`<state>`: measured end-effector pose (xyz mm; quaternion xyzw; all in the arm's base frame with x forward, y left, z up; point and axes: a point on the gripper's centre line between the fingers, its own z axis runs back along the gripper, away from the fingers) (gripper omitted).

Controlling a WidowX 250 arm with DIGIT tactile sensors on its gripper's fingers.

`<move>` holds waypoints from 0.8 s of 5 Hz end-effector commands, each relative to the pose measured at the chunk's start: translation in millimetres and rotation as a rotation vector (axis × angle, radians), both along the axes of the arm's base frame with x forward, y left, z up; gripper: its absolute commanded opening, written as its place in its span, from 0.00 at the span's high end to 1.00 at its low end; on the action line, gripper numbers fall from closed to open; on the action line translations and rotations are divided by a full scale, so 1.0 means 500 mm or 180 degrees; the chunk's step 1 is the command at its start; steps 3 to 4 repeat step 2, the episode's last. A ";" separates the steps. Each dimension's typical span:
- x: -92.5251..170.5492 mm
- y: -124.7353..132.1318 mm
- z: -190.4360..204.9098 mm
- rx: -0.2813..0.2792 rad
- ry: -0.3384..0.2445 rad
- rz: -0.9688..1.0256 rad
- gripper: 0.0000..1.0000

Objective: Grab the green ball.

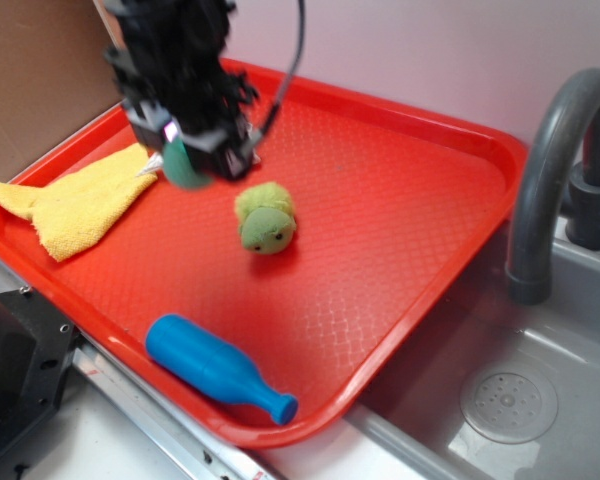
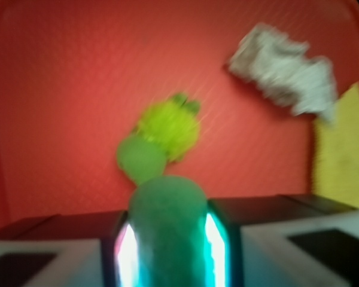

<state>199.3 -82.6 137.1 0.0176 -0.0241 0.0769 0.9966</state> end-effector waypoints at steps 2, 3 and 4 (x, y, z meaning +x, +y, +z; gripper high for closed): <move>-0.020 0.056 0.084 -0.0404 -0.0540 -0.0156 1.00; -0.020 0.056 0.084 -0.0404 -0.0540 -0.0156 1.00; -0.020 0.056 0.084 -0.0404 -0.0540 -0.0156 1.00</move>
